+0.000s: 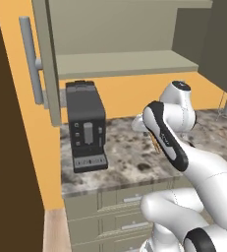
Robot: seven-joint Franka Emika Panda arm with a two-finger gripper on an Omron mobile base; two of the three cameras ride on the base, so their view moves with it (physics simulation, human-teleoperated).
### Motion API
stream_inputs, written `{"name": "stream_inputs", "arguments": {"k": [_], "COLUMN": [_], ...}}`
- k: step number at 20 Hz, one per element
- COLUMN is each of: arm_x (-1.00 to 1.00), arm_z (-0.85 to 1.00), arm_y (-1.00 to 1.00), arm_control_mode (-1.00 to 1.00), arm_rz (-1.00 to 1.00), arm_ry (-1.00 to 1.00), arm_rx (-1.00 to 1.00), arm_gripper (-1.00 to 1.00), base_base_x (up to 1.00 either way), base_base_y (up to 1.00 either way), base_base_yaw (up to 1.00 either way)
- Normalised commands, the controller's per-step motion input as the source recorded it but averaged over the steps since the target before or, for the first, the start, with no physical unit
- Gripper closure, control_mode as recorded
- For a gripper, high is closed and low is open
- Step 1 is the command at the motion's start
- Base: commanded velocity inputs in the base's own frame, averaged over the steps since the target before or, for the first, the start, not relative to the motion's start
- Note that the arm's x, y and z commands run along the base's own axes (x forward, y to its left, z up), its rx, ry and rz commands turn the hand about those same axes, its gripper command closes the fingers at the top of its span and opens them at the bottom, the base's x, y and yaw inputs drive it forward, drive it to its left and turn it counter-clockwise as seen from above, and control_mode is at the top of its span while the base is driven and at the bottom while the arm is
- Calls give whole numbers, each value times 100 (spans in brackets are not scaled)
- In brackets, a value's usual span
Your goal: Organize the utensils by type. Pick up the wooden spoons from the counter and place them in the open cabinet. Then pick up the metallic utensils from the counter and place them in the open drawer.
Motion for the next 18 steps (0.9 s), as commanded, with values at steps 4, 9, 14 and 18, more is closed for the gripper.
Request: {"name": "stream_inputs", "arguments": {"k": [4,9,14,18], "arm_x": [0,0,35,27], "arm_z": [0,0,2,21], "arm_y": [0,0,0,0], "arm_control_mode": [100,100,-100,-100], "arm_rz": [0,0,2,-6], "arm_ry": [0,0,0,-1], "arm_rx": [0,0,0,0], "arm_gripper": [100,100,100,100], "base_base_x": [34,23,0,0], "base_base_y": [0,0,0,0], "base_base_yaw": [6,4,0,0]}}
